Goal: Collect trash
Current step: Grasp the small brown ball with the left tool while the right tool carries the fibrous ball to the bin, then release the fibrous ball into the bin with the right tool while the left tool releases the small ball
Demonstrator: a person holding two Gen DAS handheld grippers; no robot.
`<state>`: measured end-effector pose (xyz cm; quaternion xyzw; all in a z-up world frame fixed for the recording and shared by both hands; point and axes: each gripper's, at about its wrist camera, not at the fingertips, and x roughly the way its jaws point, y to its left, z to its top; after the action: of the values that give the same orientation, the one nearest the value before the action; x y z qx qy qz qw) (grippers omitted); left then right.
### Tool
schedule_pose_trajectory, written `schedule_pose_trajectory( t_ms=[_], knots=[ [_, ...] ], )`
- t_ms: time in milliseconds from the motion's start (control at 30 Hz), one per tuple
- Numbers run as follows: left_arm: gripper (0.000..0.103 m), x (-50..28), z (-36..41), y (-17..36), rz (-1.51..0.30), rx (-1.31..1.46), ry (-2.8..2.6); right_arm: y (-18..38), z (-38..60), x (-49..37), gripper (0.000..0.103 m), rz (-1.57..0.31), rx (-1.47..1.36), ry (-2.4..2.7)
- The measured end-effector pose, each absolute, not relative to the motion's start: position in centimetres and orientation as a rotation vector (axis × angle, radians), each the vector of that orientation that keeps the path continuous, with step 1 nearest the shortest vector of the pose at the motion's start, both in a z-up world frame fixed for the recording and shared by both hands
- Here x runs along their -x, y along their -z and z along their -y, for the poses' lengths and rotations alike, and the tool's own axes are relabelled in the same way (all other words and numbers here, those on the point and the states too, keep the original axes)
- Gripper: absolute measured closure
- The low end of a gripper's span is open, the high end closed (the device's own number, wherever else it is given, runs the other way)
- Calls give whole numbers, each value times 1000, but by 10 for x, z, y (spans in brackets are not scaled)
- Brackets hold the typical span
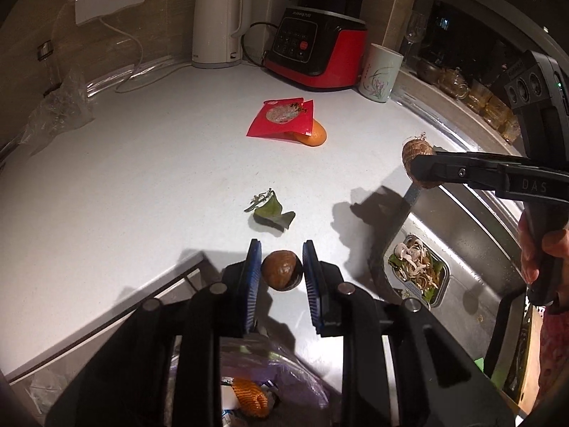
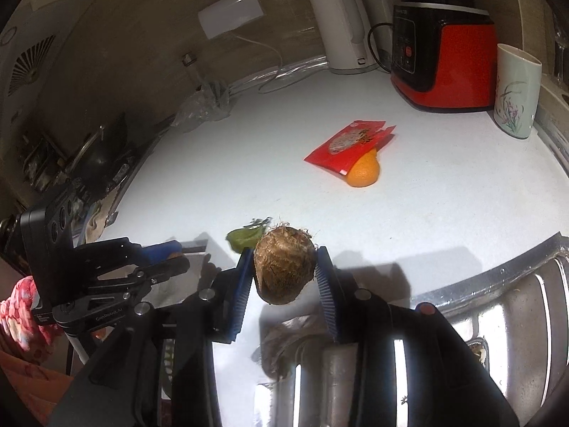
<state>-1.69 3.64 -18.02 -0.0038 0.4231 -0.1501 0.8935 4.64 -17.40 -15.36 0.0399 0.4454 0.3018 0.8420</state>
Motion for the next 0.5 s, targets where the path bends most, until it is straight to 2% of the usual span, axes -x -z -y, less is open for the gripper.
schedule_pose_trajectory(
  t_ms=[200, 500],
  knots=[
    [79, 62, -60, 169, -833, 24, 321, 137, 129, 21, 67, -945, -55, -651],
    [79, 118, -103, 172, -847, 25, 325, 148, 88, 105, 67, -1012, -74, -616]
  ],
)
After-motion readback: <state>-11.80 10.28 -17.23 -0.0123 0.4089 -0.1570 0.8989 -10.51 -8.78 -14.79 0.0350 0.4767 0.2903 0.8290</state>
